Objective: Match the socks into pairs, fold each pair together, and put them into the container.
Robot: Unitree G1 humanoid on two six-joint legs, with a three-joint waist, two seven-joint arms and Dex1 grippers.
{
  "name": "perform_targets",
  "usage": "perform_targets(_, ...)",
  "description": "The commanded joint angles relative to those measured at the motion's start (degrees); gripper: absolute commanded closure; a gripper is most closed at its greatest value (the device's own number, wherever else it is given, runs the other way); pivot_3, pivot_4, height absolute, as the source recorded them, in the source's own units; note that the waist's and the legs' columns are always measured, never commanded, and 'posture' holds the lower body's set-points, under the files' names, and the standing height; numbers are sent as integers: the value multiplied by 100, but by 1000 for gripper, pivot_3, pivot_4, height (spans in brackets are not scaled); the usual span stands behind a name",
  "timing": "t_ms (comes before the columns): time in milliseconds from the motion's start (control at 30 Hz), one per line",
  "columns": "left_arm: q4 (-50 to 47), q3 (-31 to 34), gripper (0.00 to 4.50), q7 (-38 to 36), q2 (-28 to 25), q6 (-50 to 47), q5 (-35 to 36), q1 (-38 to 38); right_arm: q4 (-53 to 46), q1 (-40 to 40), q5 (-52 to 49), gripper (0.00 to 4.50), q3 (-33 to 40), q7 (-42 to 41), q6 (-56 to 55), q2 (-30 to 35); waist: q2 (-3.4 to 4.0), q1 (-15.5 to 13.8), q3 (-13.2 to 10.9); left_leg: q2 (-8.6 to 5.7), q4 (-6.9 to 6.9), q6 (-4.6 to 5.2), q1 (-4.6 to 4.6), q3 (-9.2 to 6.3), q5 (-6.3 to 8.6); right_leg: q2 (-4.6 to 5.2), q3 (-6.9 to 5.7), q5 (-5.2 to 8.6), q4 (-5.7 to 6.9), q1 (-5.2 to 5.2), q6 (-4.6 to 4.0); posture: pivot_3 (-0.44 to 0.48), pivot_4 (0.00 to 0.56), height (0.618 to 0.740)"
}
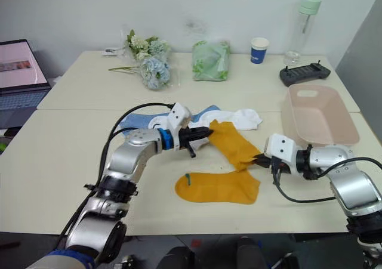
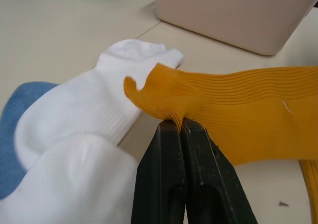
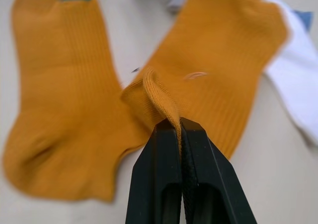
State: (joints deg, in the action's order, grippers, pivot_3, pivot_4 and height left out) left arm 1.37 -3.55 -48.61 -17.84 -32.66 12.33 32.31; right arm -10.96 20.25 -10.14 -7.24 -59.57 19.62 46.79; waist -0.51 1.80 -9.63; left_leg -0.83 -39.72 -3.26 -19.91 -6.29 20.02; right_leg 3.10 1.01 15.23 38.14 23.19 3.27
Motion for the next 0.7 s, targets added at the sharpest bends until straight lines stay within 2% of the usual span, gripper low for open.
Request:
perform_targets(33, -1779, 251, 4486, 472, -180, -988, 426, -879, 612, 246, 27, 4500, -234, -30, -176, -374, 0, 9, 0, 1, 2, 0, 0, -1, 0, 1, 2, 0, -4, 0, 0, 0, 150, 740)
perform_targets(100, -2205, 209, 4486, 605, -306, -1153, 466, -1345, 841, 397, 2, 4500, -254, -17, -224, -620, 1, -1, -1, 6, 3, 0, 0, -1, 0, 1, 3, 0, -2, 2, 0, 0, 150, 740)
perform_targets(300, -3119, 249, 4486, 1235, -175, -1640, 733, -2270, 1050, 509, 70, 4500, -409, -257, -698, -825, 2, -58, -1, 1, -5, 1, 1, -5, 1, 0, -1, -9, -6, -6, -1, 0, 150, 740)
perform_targets(467, -3317, 164, 4486, 1683, -48, -1653, 708, -2666, 1234, 516, 74, 4500, -293, -275, -899, -935, 2, -50, -1, 2, -1, 1, 0, -4, 1, 1, 0, -10, -9, -2, -2, 0, 150, 740)
perform_targets(567, -3141, 196, 4500, 1777, -51, -1447, 697, -2756, 1294, 502, 50, 3735, -213, -221, -924, -951, 2, -40, -1, 3, -1, 1, 2, -1, 1, 0, 0, -13, -6, -3, -7, 0, 150, 740)
perform_targets(700, -2874, 543, 3599, 1666, -339, -1368, 833, -2537, 1271, 441, 39, 2398, 89, -132, -850, -723, 3, -32, -1, 4, -1, 1, 2, 2, 1, -2, 0, -14, -7, -2, -8, 0, 150, 740)
